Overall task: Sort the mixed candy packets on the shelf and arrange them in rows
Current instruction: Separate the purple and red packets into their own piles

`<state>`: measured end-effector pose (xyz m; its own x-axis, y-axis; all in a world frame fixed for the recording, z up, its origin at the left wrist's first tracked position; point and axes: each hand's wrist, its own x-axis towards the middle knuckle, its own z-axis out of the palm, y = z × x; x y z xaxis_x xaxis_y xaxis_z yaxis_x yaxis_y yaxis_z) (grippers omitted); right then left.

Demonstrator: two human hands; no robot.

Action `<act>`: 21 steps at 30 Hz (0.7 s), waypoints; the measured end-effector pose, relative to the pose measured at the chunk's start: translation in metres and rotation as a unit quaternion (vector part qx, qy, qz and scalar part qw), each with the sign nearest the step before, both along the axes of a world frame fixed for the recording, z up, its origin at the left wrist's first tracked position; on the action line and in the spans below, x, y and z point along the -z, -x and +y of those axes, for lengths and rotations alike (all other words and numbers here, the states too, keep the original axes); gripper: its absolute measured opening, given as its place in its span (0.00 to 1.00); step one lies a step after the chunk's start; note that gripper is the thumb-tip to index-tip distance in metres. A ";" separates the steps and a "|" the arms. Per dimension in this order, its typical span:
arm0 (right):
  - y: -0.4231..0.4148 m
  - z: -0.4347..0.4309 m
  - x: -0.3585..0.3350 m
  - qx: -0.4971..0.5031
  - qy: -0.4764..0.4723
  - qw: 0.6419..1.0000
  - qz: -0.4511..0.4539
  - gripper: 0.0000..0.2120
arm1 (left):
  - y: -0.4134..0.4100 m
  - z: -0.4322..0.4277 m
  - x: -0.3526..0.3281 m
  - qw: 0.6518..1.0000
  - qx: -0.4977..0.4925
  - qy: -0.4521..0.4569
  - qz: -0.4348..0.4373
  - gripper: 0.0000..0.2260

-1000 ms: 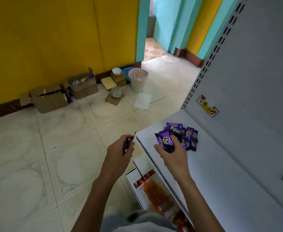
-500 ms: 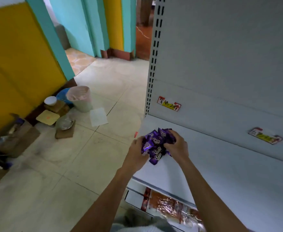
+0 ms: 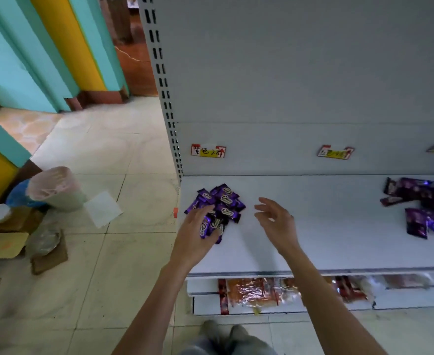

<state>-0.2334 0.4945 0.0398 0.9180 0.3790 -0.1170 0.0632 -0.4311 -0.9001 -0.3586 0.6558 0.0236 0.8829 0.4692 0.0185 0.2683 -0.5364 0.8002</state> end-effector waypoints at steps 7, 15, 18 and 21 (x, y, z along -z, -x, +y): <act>0.041 -0.111 -0.039 0.177 -0.059 0.982 -0.023 0.09 | -0.029 -0.044 -0.052 0.994 0.069 0.063 -0.056 0.10; 0.130 -0.222 -0.054 0.358 -0.128 0.924 -0.041 0.12 | -0.017 -0.146 -0.069 0.976 0.154 0.142 -0.061 0.09; 0.154 -0.258 -0.050 0.403 -0.142 0.903 -0.048 0.13 | -0.013 -0.187 -0.069 0.969 0.185 0.158 -0.047 0.09; 0.169 -0.290 -0.048 0.428 -0.142 0.891 -0.052 0.13 | -0.014 -0.223 -0.070 0.962 0.200 0.180 -0.045 0.08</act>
